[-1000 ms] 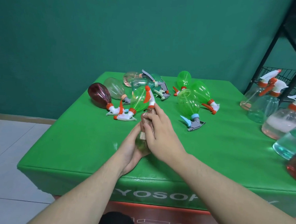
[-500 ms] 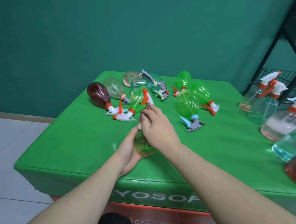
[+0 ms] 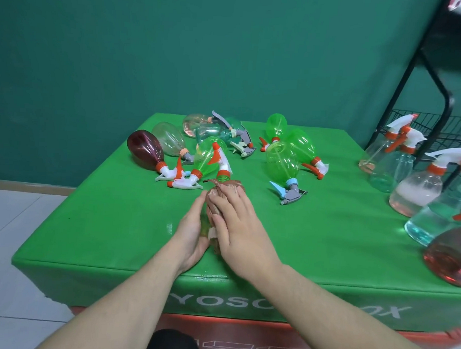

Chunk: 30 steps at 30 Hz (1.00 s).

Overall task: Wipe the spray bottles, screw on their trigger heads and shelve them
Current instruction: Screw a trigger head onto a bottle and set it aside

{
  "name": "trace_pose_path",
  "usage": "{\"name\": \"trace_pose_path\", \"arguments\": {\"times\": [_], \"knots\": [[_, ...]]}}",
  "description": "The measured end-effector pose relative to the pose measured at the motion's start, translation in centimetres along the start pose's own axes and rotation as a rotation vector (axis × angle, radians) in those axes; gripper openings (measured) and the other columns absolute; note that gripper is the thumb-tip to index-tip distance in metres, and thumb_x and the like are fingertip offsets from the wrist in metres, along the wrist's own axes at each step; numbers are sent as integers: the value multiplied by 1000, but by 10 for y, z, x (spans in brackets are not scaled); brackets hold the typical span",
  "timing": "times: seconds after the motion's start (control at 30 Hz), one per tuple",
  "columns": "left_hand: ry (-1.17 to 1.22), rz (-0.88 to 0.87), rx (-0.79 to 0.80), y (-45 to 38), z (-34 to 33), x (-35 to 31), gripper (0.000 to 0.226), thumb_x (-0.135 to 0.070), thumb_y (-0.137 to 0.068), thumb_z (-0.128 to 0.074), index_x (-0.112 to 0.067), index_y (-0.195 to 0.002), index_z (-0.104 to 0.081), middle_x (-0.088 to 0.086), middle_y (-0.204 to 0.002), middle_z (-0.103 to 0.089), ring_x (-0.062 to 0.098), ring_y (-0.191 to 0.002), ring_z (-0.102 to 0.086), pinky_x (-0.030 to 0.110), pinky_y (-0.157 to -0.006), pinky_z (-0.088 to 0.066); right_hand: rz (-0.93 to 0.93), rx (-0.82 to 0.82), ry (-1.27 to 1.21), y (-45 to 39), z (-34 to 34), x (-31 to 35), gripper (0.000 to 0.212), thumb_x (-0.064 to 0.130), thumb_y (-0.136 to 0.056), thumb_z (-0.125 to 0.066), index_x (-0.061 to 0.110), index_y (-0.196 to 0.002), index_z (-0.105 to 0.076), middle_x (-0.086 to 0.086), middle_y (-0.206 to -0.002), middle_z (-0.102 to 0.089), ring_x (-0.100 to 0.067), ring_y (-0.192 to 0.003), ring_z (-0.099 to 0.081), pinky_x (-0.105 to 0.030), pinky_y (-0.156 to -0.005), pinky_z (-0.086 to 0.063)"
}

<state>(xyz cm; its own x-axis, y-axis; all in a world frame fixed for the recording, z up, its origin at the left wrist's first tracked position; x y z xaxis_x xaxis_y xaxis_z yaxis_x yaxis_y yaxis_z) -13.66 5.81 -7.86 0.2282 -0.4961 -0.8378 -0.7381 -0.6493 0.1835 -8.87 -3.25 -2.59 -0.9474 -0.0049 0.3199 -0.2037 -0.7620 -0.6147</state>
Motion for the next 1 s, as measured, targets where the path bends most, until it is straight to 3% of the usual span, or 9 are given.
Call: {"name": "trace_pose_path", "arguments": {"times": [0.13,0.23,0.37,0.6,0.8,1.0], "knots": [[-14,-17,-50,2,2,-2,59,-56,-104,-43,-11,-135,-64,11,-129,-72,22,-122,-67,41,-108,-49,-53,57,-73,16,-11,-3,43,29,-105,-38,21,-146,-47,0,-160,-35,-26,-153,-20,-46,-124,-22],[-12,-41,-87,0,5,0,67,-60,-99,-52,-14,-147,-49,13,-134,-68,28,-126,-65,45,-100,-56,-33,34,-68,24,-11,-7,39,26,-104,-44,22,-142,-51,-2,-157,-41,-31,-150,-28,-53,-119,-31],[-42,-91,-97,-1,5,0,44,-49,-104,-51,-18,-135,-50,13,-124,-73,29,-112,-69,44,-91,-55,-12,-1,-37,29,-9,-11,37,24,-102,-48,22,-138,-54,-3,-153,-46,-34,-147,-34,-55,-114,-37],[-29,-105,-45,1,3,-2,36,-43,-104,-52,-15,-127,-51,13,-114,-75,22,-95,-72,37,-81,-57,-106,-28,-117,34,-12,-9,39,27,-104,-44,24,-143,-50,8,-161,-32,-17,-155,-13,-47,-123,-26],[6,-77,-46,1,3,-1,29,-40,-105,-51,-20,-123,-62,6,-117,-75,12,-97,-72,29,-69,-60,-155,13,-132,18,-8,-7,46,34,-105,-35,24,-149,-45,9,-164,-26,-14,-156,-6,-33,-126,-15],[-28,-43,17,1,-3,-3,42,-46,-105,-49,-25,-138,-63,-3,-132,-71,9,-120,-67,31,-86,-61,-181,63,-97,-9,-6,-10,53,37,-105,-27,20,-153,-40,4,-165,-24,-15,-156,-5,-35,-127,-11]]}}
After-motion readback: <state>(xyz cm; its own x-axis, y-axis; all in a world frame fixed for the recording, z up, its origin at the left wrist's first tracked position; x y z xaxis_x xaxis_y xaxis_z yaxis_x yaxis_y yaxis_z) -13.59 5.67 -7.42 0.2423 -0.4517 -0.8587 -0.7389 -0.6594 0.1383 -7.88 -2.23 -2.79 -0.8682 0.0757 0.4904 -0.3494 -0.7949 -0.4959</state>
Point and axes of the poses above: each hand's wrist, its own y-axis away from the middle knuckle, its own z-axis out of the back of the hand, x = y × z, the point moved 6 cm from there along -y, towards the middle knuckle
